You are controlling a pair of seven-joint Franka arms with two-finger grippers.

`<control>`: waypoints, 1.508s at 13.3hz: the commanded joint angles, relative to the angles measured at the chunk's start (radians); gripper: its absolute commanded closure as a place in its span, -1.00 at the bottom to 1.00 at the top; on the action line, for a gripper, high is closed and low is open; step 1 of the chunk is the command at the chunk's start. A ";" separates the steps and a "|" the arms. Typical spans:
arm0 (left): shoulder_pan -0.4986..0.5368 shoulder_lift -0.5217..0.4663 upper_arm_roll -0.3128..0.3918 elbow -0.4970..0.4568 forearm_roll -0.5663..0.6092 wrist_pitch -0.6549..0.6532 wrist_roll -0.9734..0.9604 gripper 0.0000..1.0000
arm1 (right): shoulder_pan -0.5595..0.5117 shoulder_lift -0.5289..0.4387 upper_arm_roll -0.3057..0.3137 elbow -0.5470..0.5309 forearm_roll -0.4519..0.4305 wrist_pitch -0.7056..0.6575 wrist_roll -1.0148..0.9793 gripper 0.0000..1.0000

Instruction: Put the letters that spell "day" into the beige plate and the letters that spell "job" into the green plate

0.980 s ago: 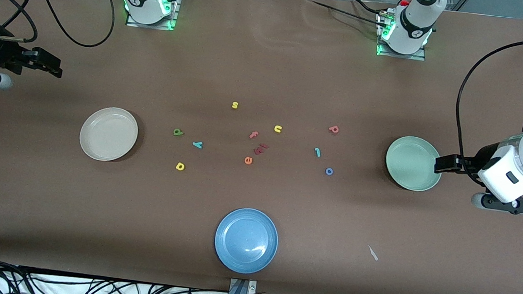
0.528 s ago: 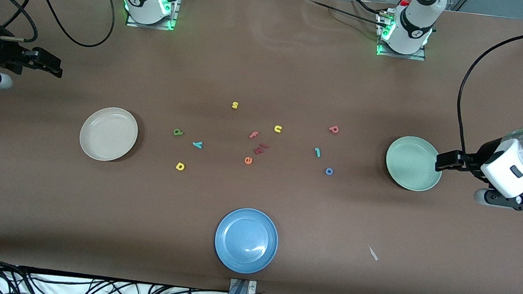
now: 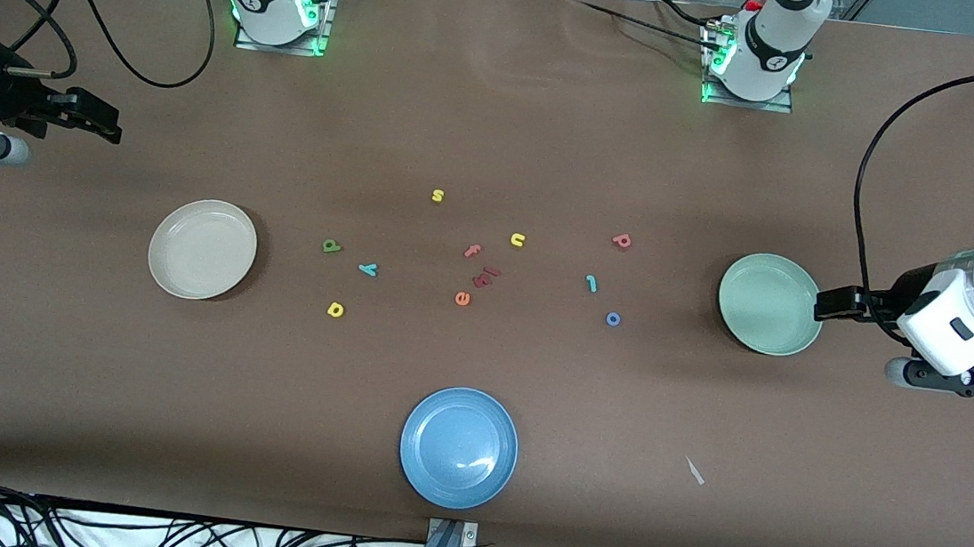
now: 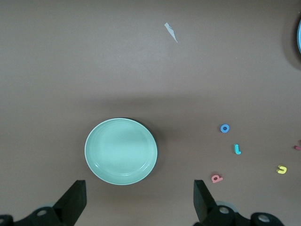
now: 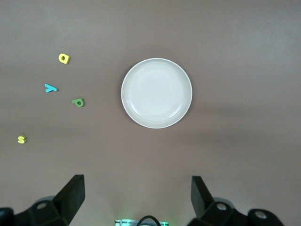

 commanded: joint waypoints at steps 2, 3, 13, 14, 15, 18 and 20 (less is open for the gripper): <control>-0.002 -0.009 0.008 -0.004 -0.027 -0.004 0.012 -1.00 | 0.001 -0.010 0.057 -0.009 0.016 -0.011 -0.003 -1.00; -0.005 -0.009 0.006 -0.003 -0.028 -0.004 0.012 -1.00 | 0.003 -0.008 0.071 -0.009 0.016 -0.009 -0.003 -1.00; -0.013 -0.007 0.005 -0.003 -0.027 -0.004 0.013 -1.00 | 0.059 0.019 0.148 -0.041 0.018 -0.016 0.119 -1.00; -0.014 -0.007 0.006 -0.003 -0.027 -0.004 0.012 -1.00 | 0.067 0.022 0.149 -0.050 0.016 -0.008 0.144 -1.00; -0.016 -0.007 0.006 -0.003 -0.028 -0.004 0.012 -1.00 | 0.084 0.027 0.149 -0.064 0.016 0.009 0.161 -1.00; -0.016 -0.009 0.005 -0.003 -0.025 -0.004 -0.002 -1.00 | 0.128 0.027 0.151 -0.129 0.016 0.105 0.236 -1.00; -0.016 -0.009 0.005 -0.001 -0.022 -0.004 0.000 -1.00 | 0.147 0.030 0.153 -0.156 0.016 0.158 0.264 -1.00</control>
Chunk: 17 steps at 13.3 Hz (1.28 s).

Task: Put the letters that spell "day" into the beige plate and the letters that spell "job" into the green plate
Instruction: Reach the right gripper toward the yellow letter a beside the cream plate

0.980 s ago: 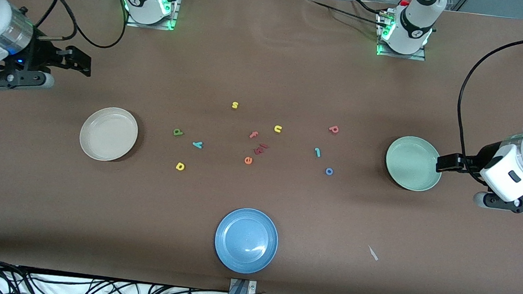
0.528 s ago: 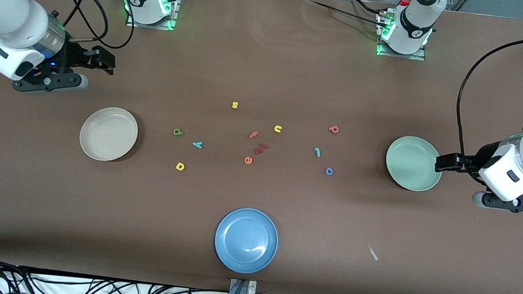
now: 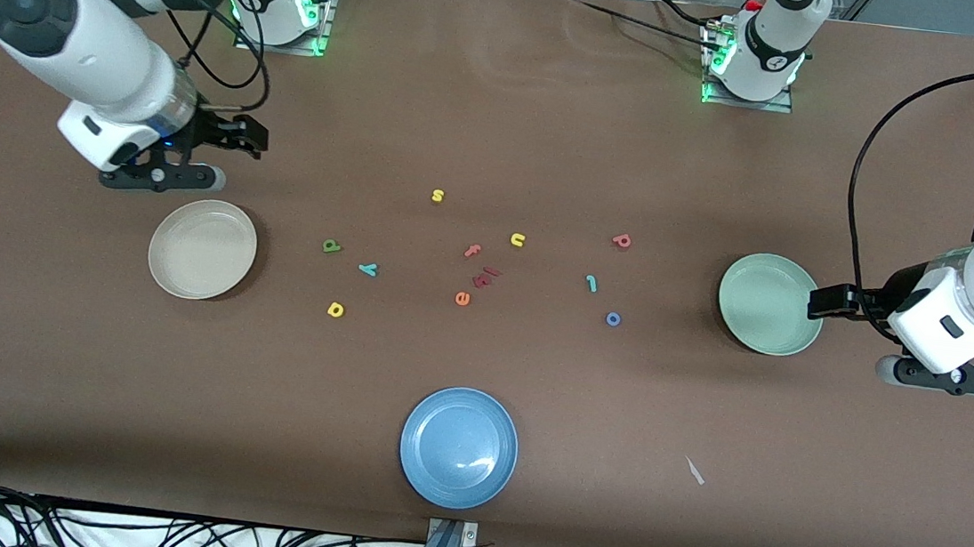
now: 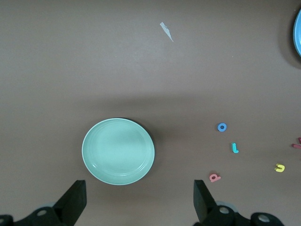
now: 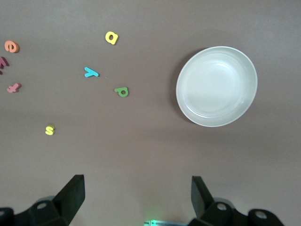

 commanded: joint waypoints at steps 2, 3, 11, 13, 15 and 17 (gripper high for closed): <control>-0.004 -0.009 0.009 -0.001 -0.022 -0.004 0.001 -1.00 | 0.022 -0.017 0.005 -0.071 0.014 0.094 0.042 -1.00; -0.004 -0.009 0.009 -0.001 -0.024 -0.004 -0.001 -1.00 | 0.022 -0.011 0.009 -0.080 0.013 0.114 0.042 -1.00; -0.006 -0.004 0.007 -0.003 -0.024 -0.004 -0.034 -1.00 | 0.047 0.173 0.017 -0.043 0.016 0.287 0.179 -1.00; -0.007 -0.006 0.005 -0.001 -0.024 -0.004 -0.024 -1.00 | 0.045 0.196 0.017 -0.040 0.032 0.318 0.185 -1.00; -0.026 -0.003 0.004 -0.007 -0.025 -0.006 -0.024 -1.00 | 0.045 0.247 0.017 -0.027 0.043 0.361 0.185 -1.00; -0.043 -0.003 -0.001 -0.043 -0.027 -0.007 -0.036 -1.00 | 0.045 0.303 0.017 -0.014 0.043 0.422 0.185 -1.00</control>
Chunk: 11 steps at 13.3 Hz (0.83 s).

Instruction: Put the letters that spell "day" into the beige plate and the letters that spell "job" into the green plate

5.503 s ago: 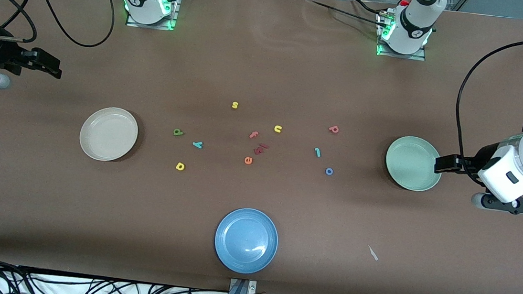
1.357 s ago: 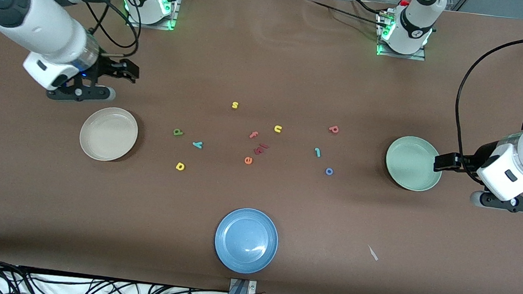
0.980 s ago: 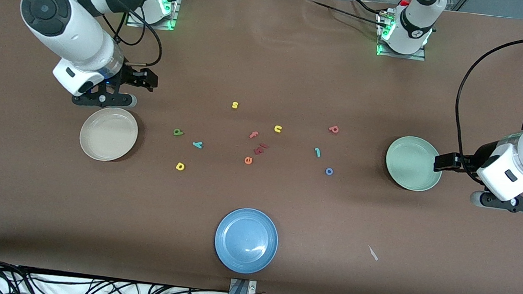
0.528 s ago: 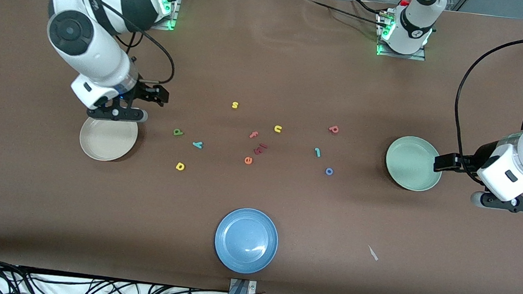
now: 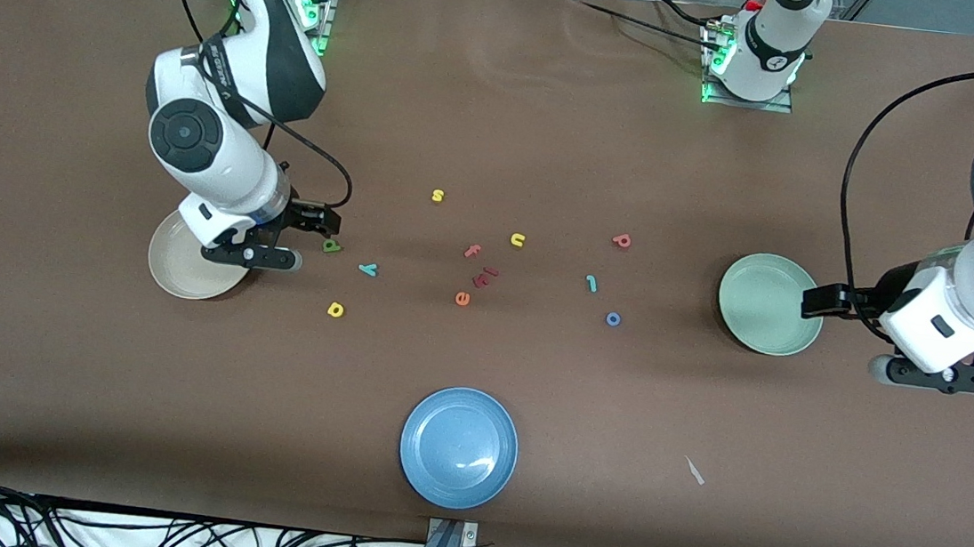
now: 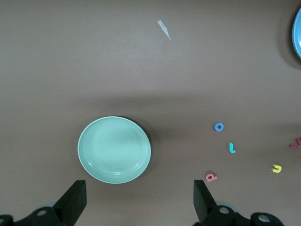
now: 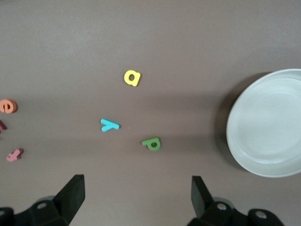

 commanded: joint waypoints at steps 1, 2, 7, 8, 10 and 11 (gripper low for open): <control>-0.035 -0.004 0.001 -0.035 -0.028 -0.006 -0.017 -1.00 | 0.001 0.091 -0.002 0.043 0.019 0.068 0.008 -1.00; -0.056 -0.002 0.000 -0.037 -0.027 -0.004 -0.020 -1.00 | 0.000 0.113 -0.002 0.043 0.019 0.095 0.008 -1.00; -0.178 0.084 -0.003 -0.052 -0.111 0.068 -0.309 -1.00 | -0.003 0.237 -0.003 0.144 0.020 0.120 0.013 -1.00; -0.205 0.113 -0.003 -0.075 -0.117 0.123 -0.392 -1.00 | -0.003 0.266 -0.003 0.173 0.020 0.120 0.013 -1.00; -0.254 0.130 -0.003 -0.174 -0.119 0.264 -0.529 -1.00 | -0.005 0.323 -0.003 0.221 0.019 0.120 0.011 -1.00; -0.265 0.134 -0.003 -0.226 -0.119 0.339 -0.566 -1.00 | -0.005 0.353 -0.003 0.256 0.019 0.120 0.010 -1.00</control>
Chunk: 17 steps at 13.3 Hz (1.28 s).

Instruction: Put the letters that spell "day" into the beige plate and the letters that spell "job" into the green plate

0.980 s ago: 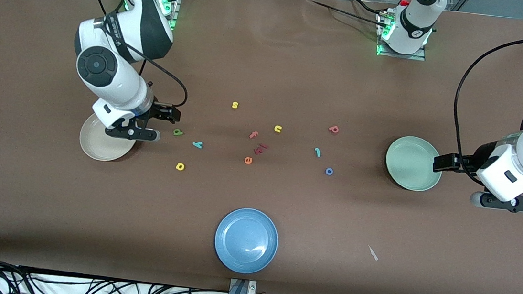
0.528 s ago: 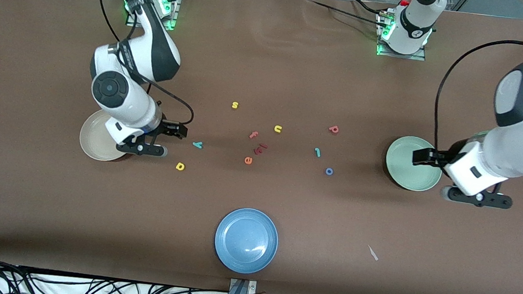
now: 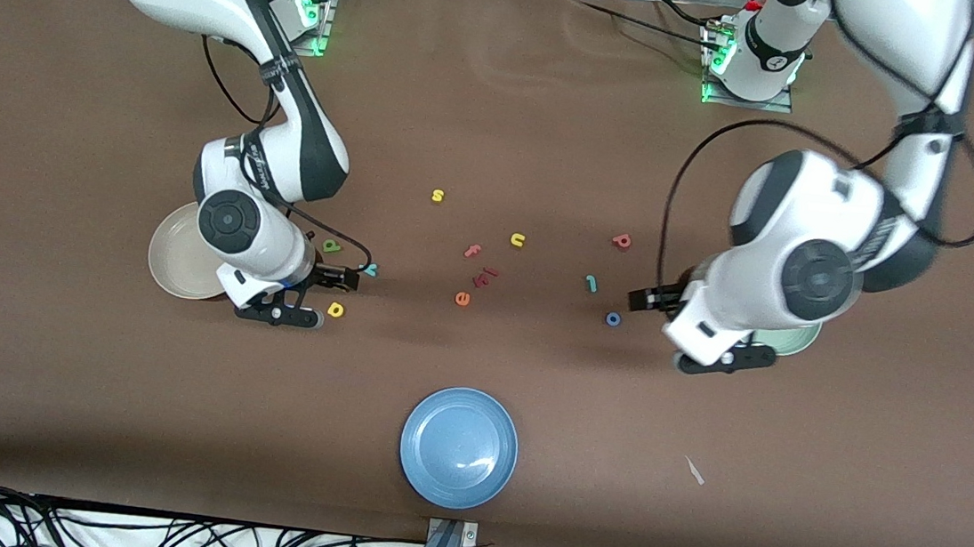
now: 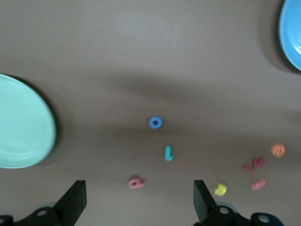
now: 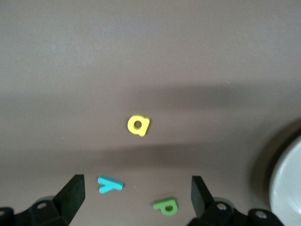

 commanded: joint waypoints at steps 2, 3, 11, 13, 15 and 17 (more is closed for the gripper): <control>-0.052 0.019 0.010 -0.166 -0.028 0.202 -0.130 -0.97 | 0.000 0.134 0.000 0.141 0.016 -0.008 -0.001 -1.00; -0.066 0.049 0.010 -0.176 -0.028 0.228 -0.135 -0.95 | 0.000 0.156 0.000 0.161 0.014 -0.008 -0.001 -1.00; -0.094 0.112 -0.042 -0.355 -0.112 0.450 -0.111 -0.43 | 0.002 0.220 0.000 0.198 0.014 -0.008 -0.001 -0.65; -0.095 0.112 -0.044 -0.358 -0.112 0.434 -0.105 -0.25 | 0.002 0.222 0.000 0.198 0.016 -0.008 0.002 -0.54; -0.097 0.109 -0.046 -0.365 -0.112 0.424 -0.106 -0.10 | 0.003 0.229 0.000 0.196 0.016 -0.008 0.008 -0.52; -0.097 0.111 -0.046 -0.365 -0.112 0.424 -0.108 0.23 | 0.002 0.234 0.000 0.195 0.016 -0.008 0.003 -0.31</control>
